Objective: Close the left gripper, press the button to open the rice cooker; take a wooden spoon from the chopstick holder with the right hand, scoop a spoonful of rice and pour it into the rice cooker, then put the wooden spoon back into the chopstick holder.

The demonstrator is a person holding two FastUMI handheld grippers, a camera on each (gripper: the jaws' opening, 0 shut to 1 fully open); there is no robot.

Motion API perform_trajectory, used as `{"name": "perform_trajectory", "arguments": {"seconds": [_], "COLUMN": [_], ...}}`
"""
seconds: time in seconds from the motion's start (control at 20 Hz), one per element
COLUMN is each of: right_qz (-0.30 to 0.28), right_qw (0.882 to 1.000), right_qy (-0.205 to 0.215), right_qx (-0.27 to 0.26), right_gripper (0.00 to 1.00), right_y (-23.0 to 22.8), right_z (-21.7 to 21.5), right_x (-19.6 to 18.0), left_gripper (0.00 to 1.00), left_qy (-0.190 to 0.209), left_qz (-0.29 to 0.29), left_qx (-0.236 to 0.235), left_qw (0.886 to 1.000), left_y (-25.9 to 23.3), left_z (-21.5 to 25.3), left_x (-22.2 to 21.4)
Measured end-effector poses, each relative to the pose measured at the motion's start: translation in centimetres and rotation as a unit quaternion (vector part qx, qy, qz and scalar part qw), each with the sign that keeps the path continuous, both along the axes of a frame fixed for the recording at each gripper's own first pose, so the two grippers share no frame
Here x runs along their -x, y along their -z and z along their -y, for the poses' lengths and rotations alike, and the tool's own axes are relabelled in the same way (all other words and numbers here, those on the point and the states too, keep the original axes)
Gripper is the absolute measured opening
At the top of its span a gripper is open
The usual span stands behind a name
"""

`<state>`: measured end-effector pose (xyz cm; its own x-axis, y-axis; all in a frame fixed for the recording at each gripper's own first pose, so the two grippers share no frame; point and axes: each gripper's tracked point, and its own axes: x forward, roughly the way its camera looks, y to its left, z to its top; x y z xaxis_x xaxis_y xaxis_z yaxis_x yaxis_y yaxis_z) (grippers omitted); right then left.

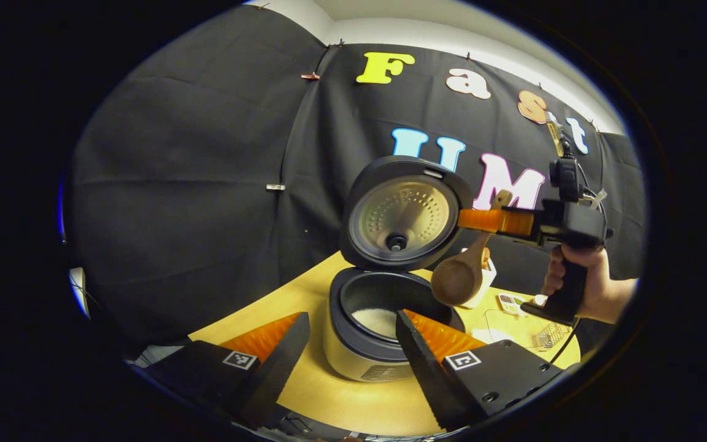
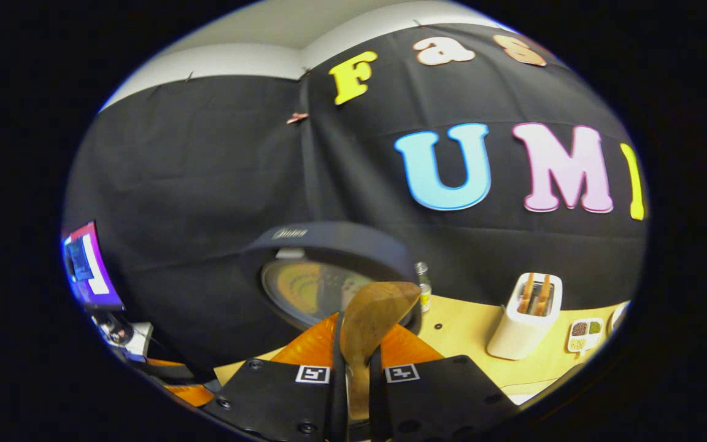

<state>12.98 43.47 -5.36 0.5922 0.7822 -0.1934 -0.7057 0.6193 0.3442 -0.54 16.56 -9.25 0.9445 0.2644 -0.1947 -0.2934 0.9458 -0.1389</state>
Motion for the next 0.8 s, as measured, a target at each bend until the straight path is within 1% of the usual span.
{"name": "perform_trajectory", "arguments": {"seconds": [0.05,0.1,0.15,0.3,0.4,0.5,0.65,0.8], "right_qz": [-0.003,-0.004,-0.006,-0.015,-0.032,-0.036,-0.043,-0.067], "right_qw": [1.0,0.999,0.998,0.993,0.989,0.984,0.972,0.955], "right_qy": [0.019,0.037,0.056,0.11,0.143,0.175,0.228,0.287], "right_qx": [-0.008,-0.015,-0.021,-0.03,-0.031,-0.026,-0.016,-0.022], "right_gripper": [0.13,0.18,0.18,0.17,0.17,0.17,0.17,0.18], "right_y": [-0.7,-1.3,-1.8,-1.6,-1.0,-0.4,0.5,2.0], "right_z": [1.8,3.7,5.7,12.0,16.4,20.9,27.7,34.3], "right_x": [-1.1,-2.2,-3.3,-6.2,-7.4,-8.6,-10.2,-11.4], "left_gripper": [0.95,0.92,0.95,0.95,0.95,0.96,0.95,0.95], "left_qy": [0.006,0.013,0.02,0.036,0.049,0.062,0.067,0.065], "left_qz": [0.0,0.001,0.001,0.002,0.005,0.005,0.008,0.012], "left_qx": [-0.003,-0.008,-0.014,-0.028,-0.032,-0.031,-0.032,-0.033], "left_qw": [1.0,1.0,1.0,0.999,0.998,0.998,0.997,0.997], "left_y": [-0.2,-0.5,-0.7,-1.4,-2.0,-2.1,-2.6,-3.2], "left_z": [0.7,1.5,2.3,4.7,6.7,8.8,11.4,13.7], "left_x": [-0.2,-0.4,-0.8,-2.1,-2.9,-3.8,-4.6,-5.4]}}
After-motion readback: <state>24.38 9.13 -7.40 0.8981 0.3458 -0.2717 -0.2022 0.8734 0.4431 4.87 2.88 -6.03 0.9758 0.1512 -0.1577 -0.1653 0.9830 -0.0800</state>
